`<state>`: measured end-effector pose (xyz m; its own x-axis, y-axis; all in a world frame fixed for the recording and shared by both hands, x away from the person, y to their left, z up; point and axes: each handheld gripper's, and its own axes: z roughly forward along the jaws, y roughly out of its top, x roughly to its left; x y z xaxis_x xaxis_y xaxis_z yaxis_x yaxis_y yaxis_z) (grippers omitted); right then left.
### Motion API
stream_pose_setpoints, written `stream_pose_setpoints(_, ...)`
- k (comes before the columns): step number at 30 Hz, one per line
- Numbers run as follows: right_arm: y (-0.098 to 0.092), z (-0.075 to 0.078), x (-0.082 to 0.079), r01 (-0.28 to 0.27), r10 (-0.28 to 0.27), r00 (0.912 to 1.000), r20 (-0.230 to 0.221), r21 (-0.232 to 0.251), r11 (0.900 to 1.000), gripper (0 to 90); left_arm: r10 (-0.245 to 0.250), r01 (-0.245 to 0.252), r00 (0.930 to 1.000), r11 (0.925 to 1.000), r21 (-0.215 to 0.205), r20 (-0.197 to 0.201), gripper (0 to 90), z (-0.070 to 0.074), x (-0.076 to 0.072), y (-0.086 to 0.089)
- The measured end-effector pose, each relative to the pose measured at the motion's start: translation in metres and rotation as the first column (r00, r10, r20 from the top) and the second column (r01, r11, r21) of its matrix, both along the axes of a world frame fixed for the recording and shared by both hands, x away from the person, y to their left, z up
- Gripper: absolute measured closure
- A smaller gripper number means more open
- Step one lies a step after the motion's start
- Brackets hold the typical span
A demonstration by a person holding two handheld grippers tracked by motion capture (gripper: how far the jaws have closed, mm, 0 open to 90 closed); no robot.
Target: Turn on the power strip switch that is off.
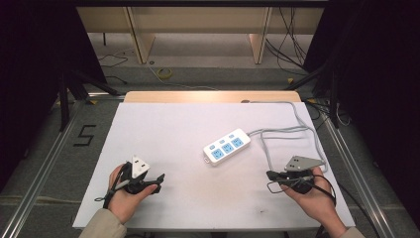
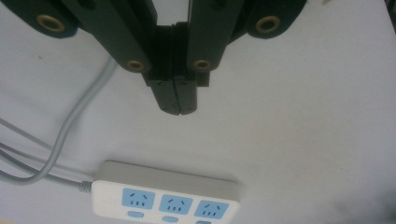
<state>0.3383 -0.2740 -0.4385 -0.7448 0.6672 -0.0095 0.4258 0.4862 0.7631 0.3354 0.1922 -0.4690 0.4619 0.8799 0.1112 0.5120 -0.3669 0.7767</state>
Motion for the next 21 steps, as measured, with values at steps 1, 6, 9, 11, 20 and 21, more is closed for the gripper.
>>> stream_pose_setpoints(1,0.0,0.001,0.0,-0.002,0.002,1.0,0.0,-0.001,1.0,90.0,0.002,-0.002,1.0,1.0,-0.003,0.001,23.2,0.0,0.0,0.0)
stream_pose_setpoints(6,0.002,0.002,0.002,-0.006,0.006,0.9999,-0.009,-0.007,1.0,90.0,-0.002,0.002,1.0,1.0,-0.005,0.001,23.2,0.001,0.0,0.0)
stream_pose_setpoints(9,0.006,0.003,0.003,-0.013,0.013,0.9997,-0.019,-0.014,1.0,90.0,-0.001,0.001,1.0,1.0,-0.003,0.001,23.2,0.001,0.0,0.001)
stream_pose_setpoints(11,0.006,0.003,0.004,-0.016,0.016,0.9997,-0.019,-0.015,1.0,90.0,0.0,0.0,1.0,1.0,-0.002,0.0,23.2,0.001,0.0,0.001)
stream_pose_setpoints(20,0.014,0.005,0.008,-0.022,0.021,0.9994,-0.027,-0.024,0.999,90.0,0.003,-0.003,1.0,1.0,-0.004,0.004,23.3,0.001,0.001,0.001)
stream_pose_setpoints(21,0.015,0.005,0.009,-0.019,0.018,0.9994,-0.029,-0.023,1.0,90.0,0.003,-0.003,1.0,1.0,-0.004,0.004,23.2,0.001,0.001,0.001)
